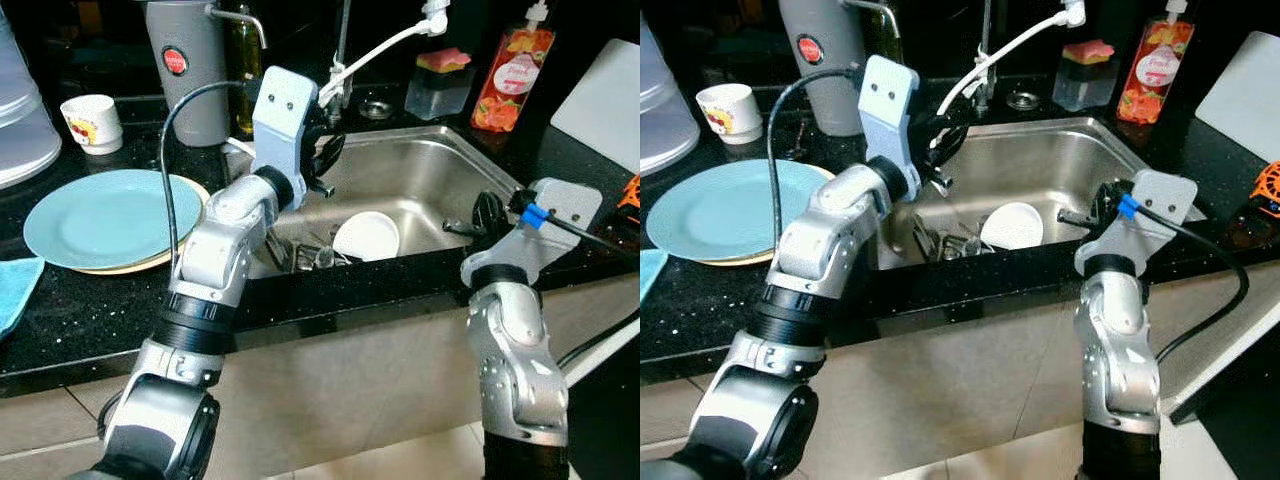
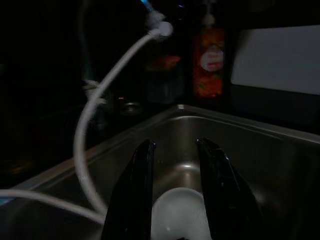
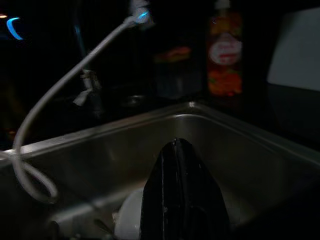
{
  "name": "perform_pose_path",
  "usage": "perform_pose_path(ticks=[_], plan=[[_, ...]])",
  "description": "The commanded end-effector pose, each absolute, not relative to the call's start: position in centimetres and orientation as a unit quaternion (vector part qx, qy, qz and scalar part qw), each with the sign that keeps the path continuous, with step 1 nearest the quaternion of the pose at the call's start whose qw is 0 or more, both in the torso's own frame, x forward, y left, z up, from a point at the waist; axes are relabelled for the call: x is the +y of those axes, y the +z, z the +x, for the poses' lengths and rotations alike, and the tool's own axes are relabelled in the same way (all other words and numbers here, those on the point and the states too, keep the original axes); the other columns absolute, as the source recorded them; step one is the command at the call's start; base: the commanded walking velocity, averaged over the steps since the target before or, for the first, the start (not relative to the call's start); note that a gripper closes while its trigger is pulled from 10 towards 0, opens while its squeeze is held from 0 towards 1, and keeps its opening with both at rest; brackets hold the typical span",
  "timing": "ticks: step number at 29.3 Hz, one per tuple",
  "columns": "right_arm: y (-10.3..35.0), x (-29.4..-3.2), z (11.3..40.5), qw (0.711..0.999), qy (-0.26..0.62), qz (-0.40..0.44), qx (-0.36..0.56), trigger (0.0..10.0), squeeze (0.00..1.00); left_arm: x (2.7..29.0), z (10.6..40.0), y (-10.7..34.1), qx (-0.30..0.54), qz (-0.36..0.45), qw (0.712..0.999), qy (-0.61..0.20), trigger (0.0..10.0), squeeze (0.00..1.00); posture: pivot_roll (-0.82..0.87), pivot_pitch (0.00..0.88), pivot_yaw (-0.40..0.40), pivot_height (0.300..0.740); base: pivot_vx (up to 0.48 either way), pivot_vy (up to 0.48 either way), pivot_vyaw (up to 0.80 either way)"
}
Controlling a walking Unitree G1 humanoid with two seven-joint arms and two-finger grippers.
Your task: Kitchen organization
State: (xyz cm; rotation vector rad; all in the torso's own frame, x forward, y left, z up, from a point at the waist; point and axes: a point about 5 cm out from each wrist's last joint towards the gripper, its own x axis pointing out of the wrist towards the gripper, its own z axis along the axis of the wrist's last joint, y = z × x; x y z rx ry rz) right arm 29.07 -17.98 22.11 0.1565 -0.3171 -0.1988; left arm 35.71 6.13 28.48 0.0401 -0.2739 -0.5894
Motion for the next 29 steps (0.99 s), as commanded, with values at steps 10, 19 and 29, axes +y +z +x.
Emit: perform_pose_path(ticks=[10,19,29], plan=[[21.73,-18.23,29.25,0.981,-0.104,0.083,-0.144,10.0,0.00,5.82,35.63,28.80,-0.136,0.016,0.946,-0.295,10.0,0.00,0.18,0.000,-0.030,0.740,0.000,0.000,0.80],[21.72,-18.25,29.25,0.981,-0.103,0.083,-0.142,10.0,0.00,5.78,35.61,28.80,-0.135,0.016,0.946,-0.296,10.0,0.00,0.18,0.000,-0.031,0.740,0.000,0.000,0.80],[21.47,-18.61,29.40,0.980,-0.120,0.081,-0.134,10.0,0.00,5.77,35.58,28.79,-0.135,0.015,0.945,-0.296,10.0,0.00,0.18,0.000,-0.032,0.740,0.000,0.000,0.22]])
